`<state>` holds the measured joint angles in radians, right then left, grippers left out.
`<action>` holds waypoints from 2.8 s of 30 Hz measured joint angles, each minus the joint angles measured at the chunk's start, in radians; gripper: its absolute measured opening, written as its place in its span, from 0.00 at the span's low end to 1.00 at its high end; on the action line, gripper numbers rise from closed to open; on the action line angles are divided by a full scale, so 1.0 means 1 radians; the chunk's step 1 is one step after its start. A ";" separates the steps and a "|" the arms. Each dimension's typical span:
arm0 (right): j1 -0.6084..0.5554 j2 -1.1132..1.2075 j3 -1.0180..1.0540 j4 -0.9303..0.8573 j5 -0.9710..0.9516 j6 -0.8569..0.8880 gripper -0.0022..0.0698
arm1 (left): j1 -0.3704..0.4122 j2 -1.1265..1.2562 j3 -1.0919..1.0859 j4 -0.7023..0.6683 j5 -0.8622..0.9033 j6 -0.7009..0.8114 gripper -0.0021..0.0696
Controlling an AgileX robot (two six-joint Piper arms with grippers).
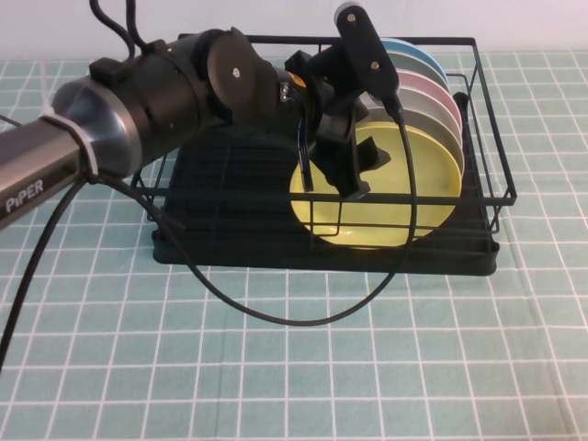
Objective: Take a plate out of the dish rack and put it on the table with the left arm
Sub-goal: Grasp the plate from the shelf, then place the plate from the table
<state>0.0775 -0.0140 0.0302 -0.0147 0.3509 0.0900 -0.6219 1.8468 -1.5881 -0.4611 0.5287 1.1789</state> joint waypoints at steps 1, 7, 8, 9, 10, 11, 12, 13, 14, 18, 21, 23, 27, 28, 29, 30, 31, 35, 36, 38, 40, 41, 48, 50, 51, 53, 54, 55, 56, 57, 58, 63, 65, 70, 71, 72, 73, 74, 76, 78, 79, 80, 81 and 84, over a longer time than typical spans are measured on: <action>0.000 0.000 0.000 0.000 0.000 0.000 0.00 | 0.000 0.000 0.000 0.000 -0.004 0.000 0.63; 0.000 0.000 0.000 0.000 0.000 0.000 0.00 | -0.001 0.028 0.000 -0.002 -0.031 0.005 0.63; 0.000 0.000 0.000 0.000 0.000 0.000 0.00 | -0.001 0.035 0.000 -0.002 -0.035 0.005 0.62; 0.000 0.000 0.000 0.000 0.000 0.000 0.00 | -0.001 0.038 0.000 -0.002 -0.040 0.007 0.61; 0.000 0.000 0.000 0.000 0.000 0.000 0.00 | -0.001 0.042 0.000 -0.002 -0.042 0.007 0.58; 0.000 0.000 0.000 0.000 0.000 0.000 0.00 | -0.001 0.044 0.000 -0.002 -0.047 0.007 0.55; 0.000 0.000 0.000 0.000 0.000 0.000 0.00 | -0.001 0.046 0.000 -0.002 -0.051 0.007 0.50; 0.000 0.000 0.000 0.000 0.000 0.000 0.00 | -0.001 0.048 0.000 -0.002 -0.058 0.007 0.43; 0.000 0.000 0.000 0.000 0.000 0.000 0.00 | -0.001 0.048 0.000 -0.002 -0.060 0.007 0.36; 0.000 0.000 0.000 0.000 0.000 0.000 0.00 | -0.001 0.046 0.000 0.024 -0.064 0.019 0.16; 0.000 0.000 0.000 0.000 0.000 0.000 0.00 | -0.004 0.022 0.000 0.050 -0.056 0.020 0.16; 0.000 0.000 0.000 0.000 0.000 0.000 0.00 | -0.006 -0.009 0.000 0.070 -0.044 0.020 0.15; 0.000 0.000 0.000 0.000 0.000 0.000 0.00 | -0.006 -0.105 0.000 0.099 -0.028 0.016 0.14; 0.000 0.000 0.000 0.000 0.000 0.000 0.00 | -0.006 -0.135 0.000 0.099 -0.028 0.008 0.14; 0.000 0.000 0.000 0.000 0.000 0.000 0.00 | -0.006 -0.165 0.000 0.102 -0.038 0.000 0.14; 0.000 0.000 0.000 0.000 0.000 0.000 0.00 | -0.006 -0.197 0.000 0.104 -0.041 -0.018 0.14; 0.000 0.000 0.000 0.000 0.000 0.000 0.00 | -0.006 -0.230 0.000 0.106 -0.039 -0.048 0.14; 0.000 0.000 0.000 0.000 0.000 0.000 0.00 | -0.002 -0.359 0.000 0.112 0.055 -0.261 0.14; 0.000 0.000 0.000 0.000 0.000 0.000 0.00 | -0.002 -0.383 -0.002 0.112 0.094 -0.308 0.14; 0.000 0.000 0.000 0.000 0.000 0.000 0.00 | 0.010 -0.431 -0.003 0.112 0.203 -0.421 0.14; 0.000 0.000 0.000 0.000 0.000 0.000 0.00 | 0.028 -0.460 -0.003 0.110 0.317 -0.531 0.14; 0.000 0.000 0.000 0.000 0.000 0.000 0.00 | 0.041 -0.468 0.002 0.108 0.363 -0.592 0.14; 0.000 0.000 0.000 0.000 0.000 0.000 0.00 | 0.083 -0.531 0.306 -0.043 0.339 -0.705 0.14; 0.000 0.000 0.000 0.000 0.000 0.000 0.00 | 0.083 -0.573 0.460 -0.137 0.263 -0.689 0.14; 0.000 0.000 0.000 0.000 0.000 0.000 0.00 | 0.083 -0.595 0.535 -0.176 0.232 -0.681 0.14; 0.000 0.000 0.000 0.000 0.000 0.000 0.00 | 0.083 -0.631 0.677 -0.275 0.147 -0.652 0.14; 0.000 0.000 0.000 0.000 0.000 0.000 0.00 | 0.083 -0.639 0.728 -0.318 0.111 -0.635 0.14; 0.000 0.000 0.000 0.000 0.000 0.000 0.00 | 0.083 -0.645 0.786 -0.376 0.065 -0.612 0.14; 0.000 0.000 0.000 0.000 0.000 0.000 0.00 | 0.083 -0.645 0.838 -0.439 0.016 -0.582 0.14; 0.000 0.000 0.000 0.000 0.000 0.000 0.00 | 0.083 -0.645 0.874 -0.506 -0.033 -0.553 0.14; 0.000 0.000 0.000 0.000 0.000 0.000 0.00 | 0.083 -0.640 0.911 -0.576 -0.077 -0.512 0.14; 0.000 0.000 0.000 0.000 0.000 0.000 0.00 | 0.085 -0.582 0.994 -0.897 -0.200 -0.267 0.14; 0.000 0.000 0.000 0.000 0.000 0.000 0.00 | 0.085 -0.541 0.995 -1.000 -0.212 -0.185 0.14; 0.000 0.000 0.000 0.000 0.000 0.000 0.00 | 0.085 -0.430 0.995 -1.200 -0.218 -0.001 0.14; 0.000 0.000 0.000 0.000 0.000 0.000 0.00 | 0.085 -0.406 0.995 -1.220 -0.218 0.026 0.14; 0.000 0.000 0.000 0.000 0.000 0.000 0.00 | 0.085 -0.388 0.995 -1.232 -0.220 0.041 0.14; 0.000 0.000 0.000 0.000 0.000 0.000 0.00 | 0.085 -0.368 0.995 -1.248 -0.216 0.051 0.14; 0.000 0.000 0.000 0.000 0.000 0.000 0.00 | 0.087 -0.350 0.993 -1.263 -0.213 0.062 0.14; 0.000 0.000 0.000 0.000 0.000 0.000 0.00 | 0.087 -0.325 0.991 -1.284 -0.203 0.085 0.14; 0.000 0.000 0.000 0.000 0.000 0.000 0.00 | 0.087 -0.307 0.990 -1.284 -0.194 0.110 0.17; 0.000 0.000 0.000 0.000 0.000 0.000 0.00 | 0.087 -0.299 0.990 -1.284 -0.194 0.129 0.21; 0.000 0.000 0.000 0.000 0.000 0.000 0.00 | 0.087 -0.295 0.990 -1.284 -0.200 0.150 0.26; 0.000 0.000 0.000 0.000 0.000 0.000 0.00 | 0.087 -0.291 0.990 -1.282 -0.210 0.168 0.30; 0.000 0.000 0.000 0.000 0.000 0.000 0.00 | 0.087 -0.280 0.992 -1.270 -0.246 0.218 0.51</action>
<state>0.0775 -0.0140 0.0302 -0.0147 0.3509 0.0900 -0.5349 1.5663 -0.5964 -1.7308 0.2823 1.3969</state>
